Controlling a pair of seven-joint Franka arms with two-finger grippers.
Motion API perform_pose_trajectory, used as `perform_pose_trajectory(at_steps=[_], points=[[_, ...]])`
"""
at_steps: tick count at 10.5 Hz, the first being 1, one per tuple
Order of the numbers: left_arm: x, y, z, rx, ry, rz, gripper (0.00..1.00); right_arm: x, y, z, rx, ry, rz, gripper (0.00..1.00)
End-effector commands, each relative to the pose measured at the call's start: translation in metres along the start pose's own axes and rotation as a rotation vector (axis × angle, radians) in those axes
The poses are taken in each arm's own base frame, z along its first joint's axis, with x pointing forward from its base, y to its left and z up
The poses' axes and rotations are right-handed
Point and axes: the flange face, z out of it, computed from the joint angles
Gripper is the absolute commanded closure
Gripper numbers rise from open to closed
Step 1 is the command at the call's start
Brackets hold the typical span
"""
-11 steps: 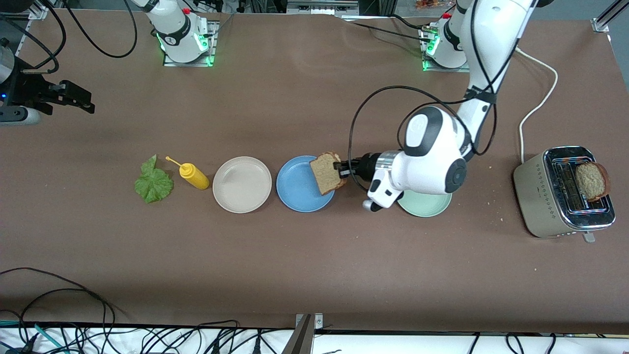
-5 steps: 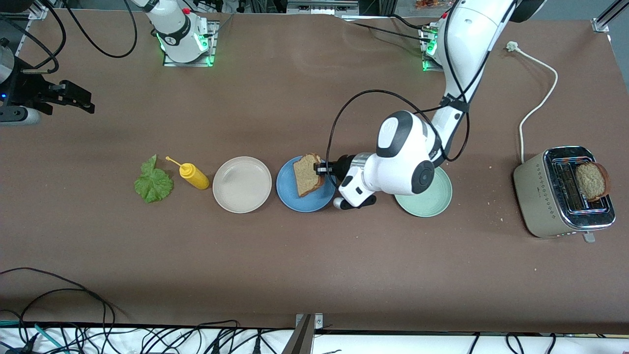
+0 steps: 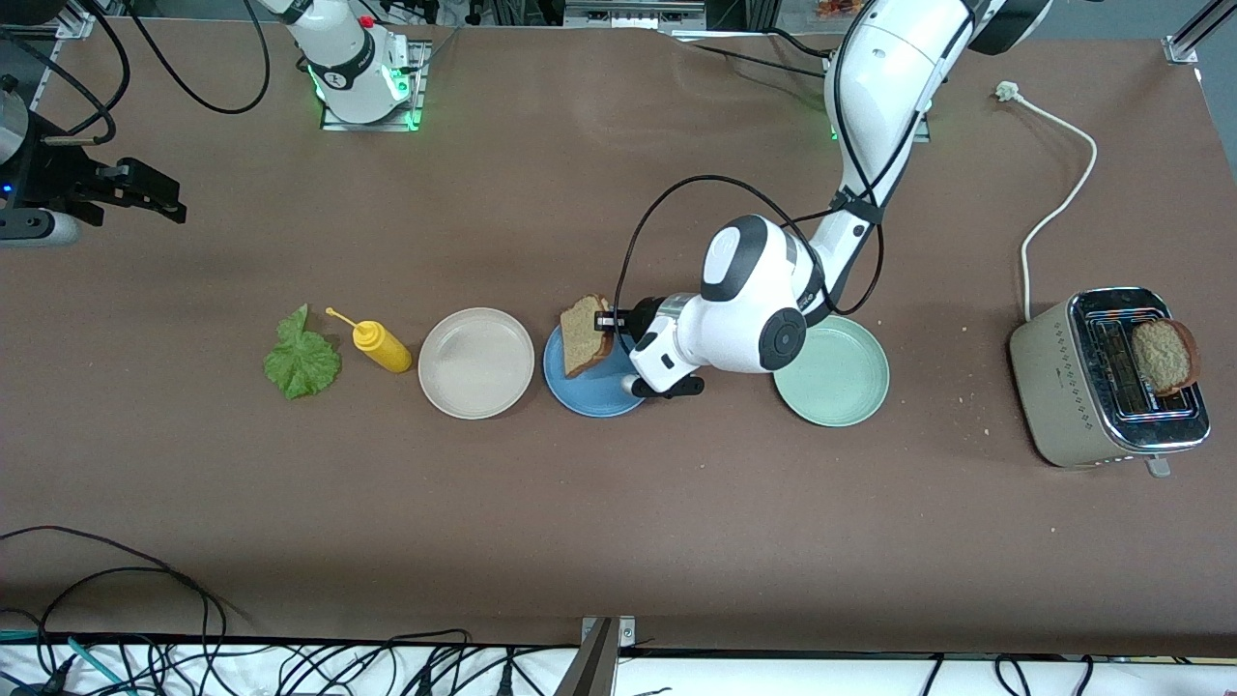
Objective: Make sandwich in blue plate with both arms
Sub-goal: 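Carry the bread slice with the left gripper over the blue plate, then lower the bread onto the blue plate and open the left gripper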
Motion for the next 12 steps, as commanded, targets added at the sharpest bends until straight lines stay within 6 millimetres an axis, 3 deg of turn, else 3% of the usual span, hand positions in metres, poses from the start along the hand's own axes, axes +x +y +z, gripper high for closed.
perform_pose_trajectory(at_steps=[1,9,11,12], points=[[0.01,0.001,-0.001,-0.036,0.013,0.06,1.0,0.0,0.001,-0.004,0.015,-0.003,-0.013,0.0],[0.023,-0.022,0.019,-0.014,0.03,0.039,1.0,-0.001,0.002,-0.004,0.015,-0.004,-0.007,0.0],[0.029,-0.032,0.013,-0.007,0.042,0.025,0.81,0.0,0.002,-0.004,0.015,-0.003,-0.006,0.0],[0.033,-0.037,0.009,-0.007,0.049,0.014,0.77,-0.001,0.002,-0.004,0.015,-0.004,-0.006,0.0]])
